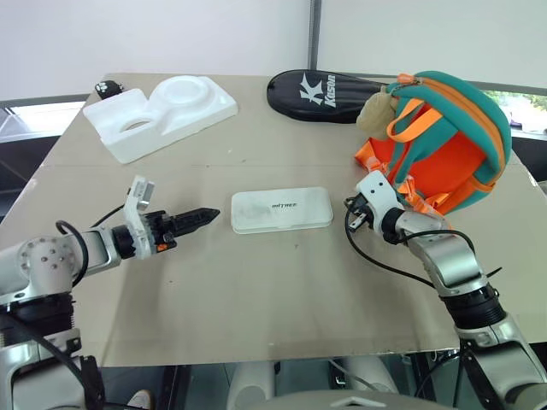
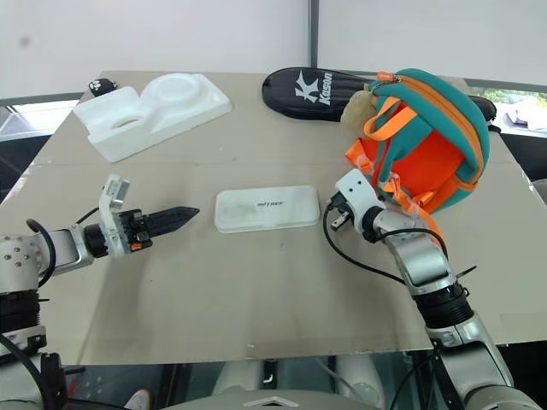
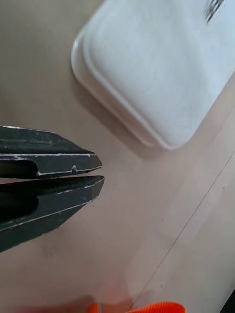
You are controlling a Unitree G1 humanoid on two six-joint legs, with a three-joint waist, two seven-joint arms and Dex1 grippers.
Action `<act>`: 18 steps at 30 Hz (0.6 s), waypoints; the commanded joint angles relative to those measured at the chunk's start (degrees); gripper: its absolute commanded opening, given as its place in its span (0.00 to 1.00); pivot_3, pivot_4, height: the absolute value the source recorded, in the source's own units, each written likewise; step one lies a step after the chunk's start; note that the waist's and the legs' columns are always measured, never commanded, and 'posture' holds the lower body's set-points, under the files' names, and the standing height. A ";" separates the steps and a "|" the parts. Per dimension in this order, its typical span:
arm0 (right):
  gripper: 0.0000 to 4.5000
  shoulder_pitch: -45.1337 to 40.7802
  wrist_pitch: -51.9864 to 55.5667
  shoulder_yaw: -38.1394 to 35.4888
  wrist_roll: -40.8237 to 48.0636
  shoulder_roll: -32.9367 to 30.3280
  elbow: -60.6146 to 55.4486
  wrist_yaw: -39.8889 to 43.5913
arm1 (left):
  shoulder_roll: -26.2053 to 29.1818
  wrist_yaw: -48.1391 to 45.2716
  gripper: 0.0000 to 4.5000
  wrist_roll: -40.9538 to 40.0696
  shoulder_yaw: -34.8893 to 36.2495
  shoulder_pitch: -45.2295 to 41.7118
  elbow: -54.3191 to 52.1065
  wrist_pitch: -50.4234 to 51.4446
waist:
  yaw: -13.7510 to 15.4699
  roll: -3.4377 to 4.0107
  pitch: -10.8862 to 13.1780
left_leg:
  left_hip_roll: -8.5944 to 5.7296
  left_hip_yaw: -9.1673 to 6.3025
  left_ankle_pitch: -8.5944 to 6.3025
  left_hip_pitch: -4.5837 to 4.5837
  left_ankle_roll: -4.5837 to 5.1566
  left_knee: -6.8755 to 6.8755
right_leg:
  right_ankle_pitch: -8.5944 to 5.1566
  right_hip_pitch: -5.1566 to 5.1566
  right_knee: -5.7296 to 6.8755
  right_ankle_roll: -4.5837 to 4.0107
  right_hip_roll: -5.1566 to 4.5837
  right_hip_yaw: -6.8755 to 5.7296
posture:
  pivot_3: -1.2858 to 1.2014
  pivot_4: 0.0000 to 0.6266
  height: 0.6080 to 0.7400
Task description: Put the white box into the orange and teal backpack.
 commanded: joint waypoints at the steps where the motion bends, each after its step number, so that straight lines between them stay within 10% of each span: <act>1: 0.00 -3.76 -2.10 1.07 -1.40 -0.41 1.62 2.08 | -1.03 -1.67 0.93 2.43 -4.15 -5.10 4.34 -0.27 | -0.12 0.00 0.00 | 0.00 0.02 0.00 -0.01 0.00 0.00 | 0.01 -0.01 0.00 0.01 0.00 0.03 | 0.52 0.24 1.00; 18: 0.00 -8.87 -8.54 4.53 -7.06 3.90 12.95 5.93 | -3.50 -15.92 0.93 13.11 -15.72 -10.07 16.93 -3.33 | -0.20 0.01 -0.07 | -0.03 0.03 0.01 0.04 0.00 0.22 | 0.02 0.08 0.10 0.03 -0.03 0.08 | 0.52 0.24 1.00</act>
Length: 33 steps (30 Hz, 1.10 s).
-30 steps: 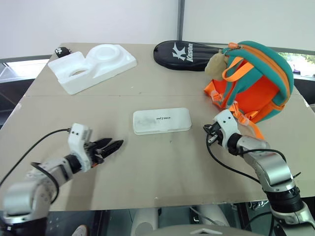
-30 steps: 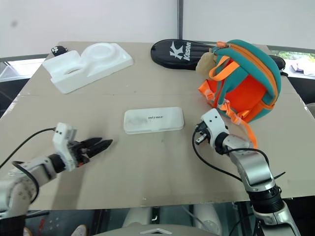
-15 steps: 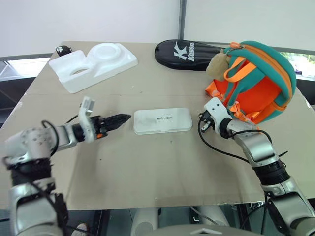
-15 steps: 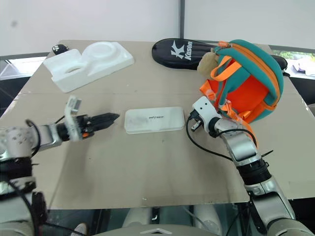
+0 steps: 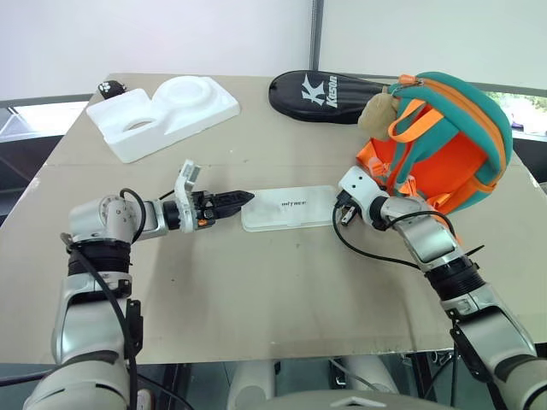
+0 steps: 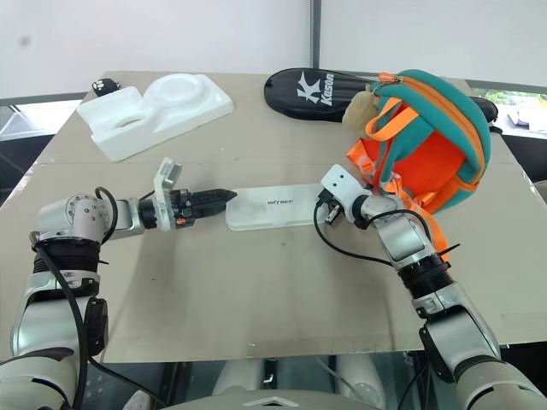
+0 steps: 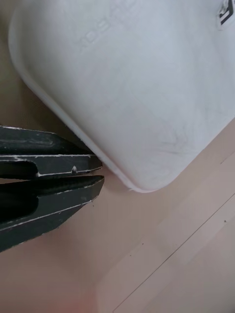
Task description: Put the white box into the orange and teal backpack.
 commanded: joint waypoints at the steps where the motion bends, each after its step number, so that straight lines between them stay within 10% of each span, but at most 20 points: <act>1: 0.00 -0.46 -1.60 -0.30 0.02 0.80 -1.24 0.75 | 1.06 -0.91 0.93 2.01 -2.09 2.96 0.68 1.42 | -0.13 0.00 -0.01 | 0.00 0.00 0.00 0.01 0.00 0.00 | 0.00 0.00 0.01 0.00 0.00 0.00 | 0.52 0.24 1.00; 22: 0.00 1.67 -12.89 -0.83 1.14 5.50 1.71 2.91 | -2.81 4.75 0.93 0.91 1.05 1.31 -3.82 7.57 | -0.68 0.01 0.00 | -0.08 -0.04 0.00 -0.02 0.00 -0.06 | 0.00 -0.01 0.06 0.02 -0.08 -0.02 | 0.52 0.24 1.00; 30: 0.00 6.75 -9.12 -6.61 3.96 3.21 -8.09 1.18 | -4.17 7.67 0.28 0.06 6.59 3.66 -4.57 7.38 | -0.16 -0.01 0.00 | -0.15 -0.15 0.00 -0.08 0.00 -0.07 | -0.02 -0.02 0.07 0.04 -0.15 -0.13 | 0.52 0.24 1.00; 33: 0.05 11.06 -1.28 -10.24 10.04 1.69 -18.26 3.80 | -5.05 9.01 0.24 -0.58 8.82 4.61 -5.42 7.23 | -0.14 -0.02 0.00 | -0.15 -0.15 0.00 -0.03 0.00 -0.06 | -0.01 -0.01 0.11 0.04 -0.14 -0.11 | 0.52 0.24 1.00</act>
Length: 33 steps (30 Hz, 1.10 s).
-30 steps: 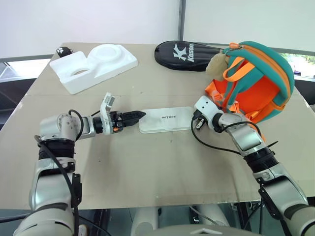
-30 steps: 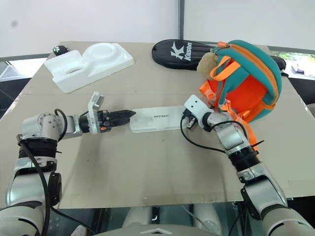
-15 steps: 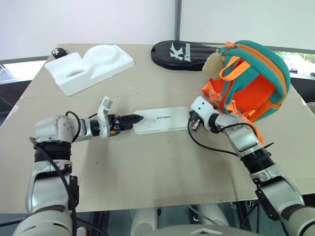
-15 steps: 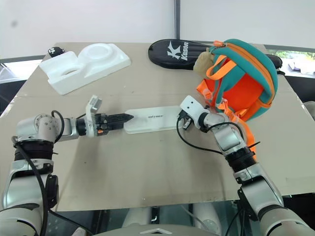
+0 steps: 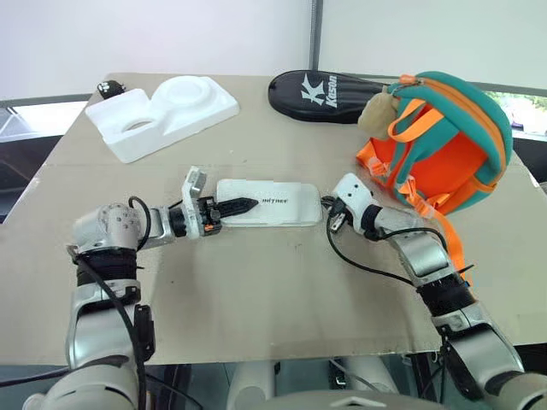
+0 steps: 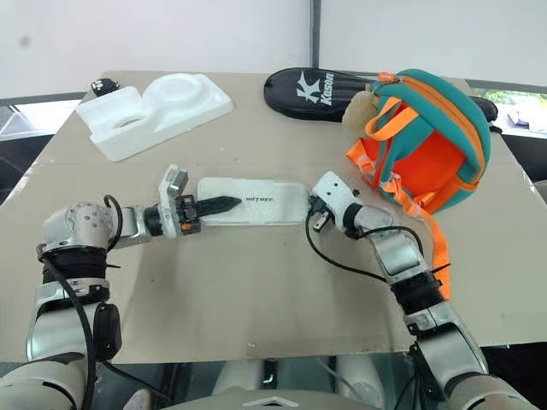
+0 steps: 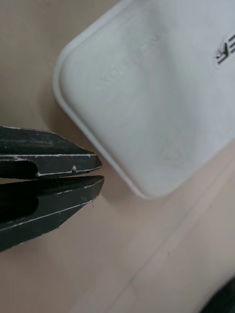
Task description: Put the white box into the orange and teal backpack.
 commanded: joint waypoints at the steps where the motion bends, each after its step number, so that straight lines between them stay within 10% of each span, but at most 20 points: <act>1: 0.11 4.77 9.48 -5.86 8.75 -2.58 -15.66 3.41 | -0.58 4.78 0.24 1.36 1.81 2.20 -1.58 -0.16 | 0.09 0.00 0.00 | 0.00 0.00 0.00 0.00 0.00 0.00 | 0.00 0.00 0.01 0.00 0.00 0.00 | 0.52 0.24 1.00; 10: 0.92 17.41 37.80 -31.10 21.65 -3.12 -49.62 -10.40 | -8.44 13.99 0.24 -3.38 13.89 4.26 -8.91 -3.86 | 0.45 -0.07 -0.04 | 0.01 -0.10 0.00 -0.02 0.00 0.05 | -0.03 0.03 -0.02 -0.04 -0.02 -0.06 | 0.52 0.24 1.00; 22: 0.92 -7.69 24.32 -26.57 11.53 5.54 -18.15 -28.88 | -17.57 25.77 0.24 -6.57 18.28 2.84 -14.22 -6.68 | 0.15 -0.07 -0.04 | -0.13 -0.05 0.01 -0.07 0.02 0.03 | 0.08 -0.03 -0.14 0.01 -0.03 0.10 | 0.52 0.24 1.00; 30: 0.08 -12.74 10.01 -21.86 6.86 2.52 -4.72 -26.94 | -18.78 27.69 0.24 -8.43 17.66 8.19 -22.45 -9.63 | -0.07 -0.04 -0.02 | -0.17 -0.09 0.00 -0.30 0.00 -0.18 | 0.03 -0.19 -0.30 0.08 -0.09 0.06 | 0.52 0.24 1.00; 33: 0.01 -14.45 4.34 -18.94 5.78 0.66 -1.15 -23.08 | -19.47 27.39 0.24 -7.29 16.90 10.65 -26.22 -15.87 | -0.67 -0.02 -0.01 | -0.17 -0.08 0.00 -0.25 0.00 -0.19 | 0.04 -0.19 -0.26 0.08 -0.09 0.07 | 0.52 0.24 1.00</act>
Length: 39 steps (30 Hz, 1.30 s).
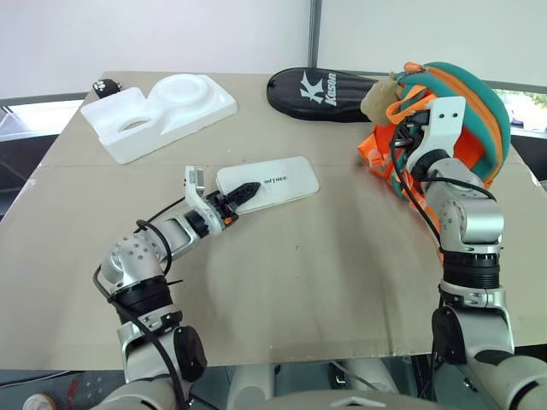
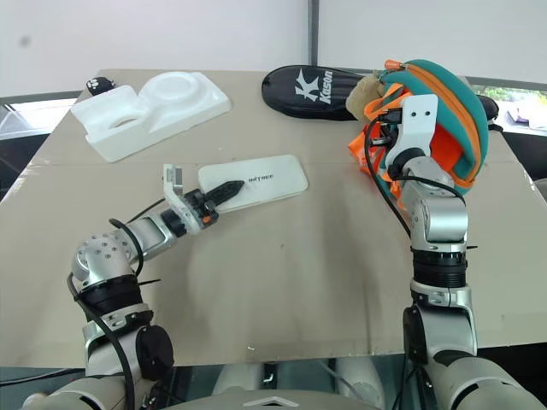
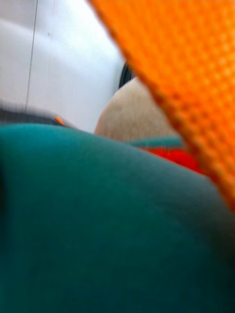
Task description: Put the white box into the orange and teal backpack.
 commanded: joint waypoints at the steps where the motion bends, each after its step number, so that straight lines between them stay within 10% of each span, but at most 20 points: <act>1: 0.01 -3.49 -7.92 2.73 -0.51 -2.25 2.20 5.58 | -0.29 0.24 0.24 0.90 -0.15 1.82 -5.93 -8.37 | -0.48 0.01 0.01 | 0.00 -0.01 0.00 0.00 0.00 0.00 | 0.00 0.00 0.02 0.00 0.00 -0.01 | 0.52 0.24 1.00; 10: 0.01 -9.18 -14.25 6.04 11.71 -3.33 -3.27 29.00 | 2.05 4.24 0.24 0.94 3.50 -0.23 -9.07 -23.09 | -0.95 0.07 0.11 | 0.00 -0.11 0.01 -0.04 0.01 -0.05 | 0.00 -0.01 0.00 0.00 0.07 -0.04 | 0.52 0.24 1.00; 22: 0.01 -0.32 -3.99 14.47 21.53 -10.86 -16.55 44.90 | 20.84 -12.32 0.24 -5.83 5.97 12.60 -23.51 -24.59 | -0.33 0.08 0.18 | 0.01 -0.13 0.01 -0.67 -0.04 -0.13 | -0.02 -0.46 -0.06 0.01 -0.04 -0.23 | 0.52 0.24 1.00; 28: 0.01 4.33 -2.50 12.98 23.54 -15.60 -18.31 47.82 | 30.68 -31.77 0.24 -3.66 6.18 24.64 -28.18 -30.54 | -0.31 0.17 0.30 | -0.01 -0.06 0.00 -0.49 -0.02 -0.01 | -0.11 -0.47 -0.04 -0.14 -0.10 -0.22 | 0.52 0.24 1.00; 39: 0.01 3.89 1.87 9.73 28.24 -19.43 -19.00 47.35 | 39.56 -42.57 0.24 1.04 -1.97 15.56 -25.39 -37.92 | 1.01 0.15 0.31 | 0.06 -0.08 0.07 -0.56 -0.06 0.19 | -0.10 -0.46 0.01 -0.22 0.00 -0.22 | 0.52 0.24 1.00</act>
